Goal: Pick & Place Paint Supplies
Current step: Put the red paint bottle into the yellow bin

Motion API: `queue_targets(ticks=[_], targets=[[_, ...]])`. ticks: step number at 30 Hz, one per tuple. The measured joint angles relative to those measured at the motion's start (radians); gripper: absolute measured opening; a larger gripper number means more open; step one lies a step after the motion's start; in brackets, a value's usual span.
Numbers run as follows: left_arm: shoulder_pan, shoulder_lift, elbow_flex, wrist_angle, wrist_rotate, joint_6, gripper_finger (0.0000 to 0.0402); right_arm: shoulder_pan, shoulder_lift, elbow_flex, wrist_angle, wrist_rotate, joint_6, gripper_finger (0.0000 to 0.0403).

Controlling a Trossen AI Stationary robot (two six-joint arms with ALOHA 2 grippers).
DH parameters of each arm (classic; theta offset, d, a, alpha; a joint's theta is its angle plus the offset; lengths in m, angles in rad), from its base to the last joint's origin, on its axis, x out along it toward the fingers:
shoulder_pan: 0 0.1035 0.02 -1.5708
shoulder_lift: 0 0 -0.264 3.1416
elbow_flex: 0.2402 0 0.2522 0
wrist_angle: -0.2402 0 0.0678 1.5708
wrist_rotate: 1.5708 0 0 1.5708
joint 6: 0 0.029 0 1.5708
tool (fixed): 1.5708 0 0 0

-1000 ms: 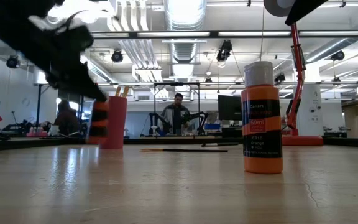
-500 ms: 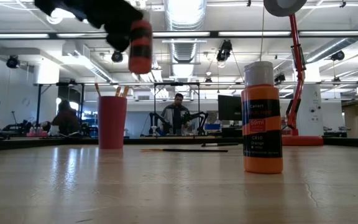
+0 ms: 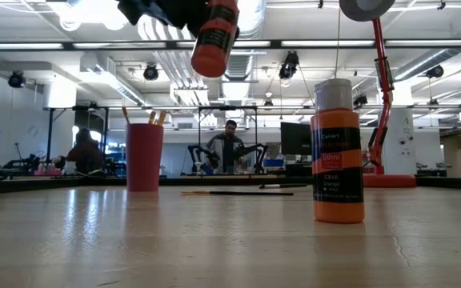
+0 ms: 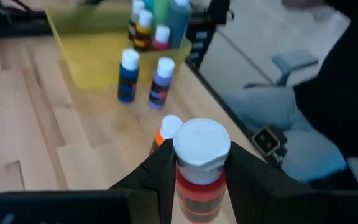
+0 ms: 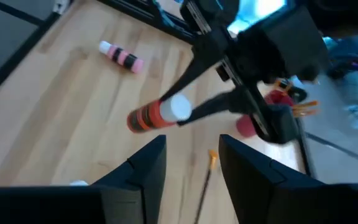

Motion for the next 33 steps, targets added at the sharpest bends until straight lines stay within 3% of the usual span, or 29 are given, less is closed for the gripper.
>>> queue_targets(ticks=[7,20,33], targets=[[0.002,0.128,0.228,-0.236,0.004,0.179,0.0114,-0.041,0.002,0.000,0.019,-0.146,-0.015,0.0164],[0.024,0.338,0.593,-0.448,0.074,0.316,0.0114,-0.040,0.002,0.000,-0.015,-0.164,-0.050,0.0193],[0.026,0.417,0.730,-0.496,0.131,0.333,0.0114,-0.040,0.003,-0.001,-0.064,-0.190,-0.102,0.0184]])
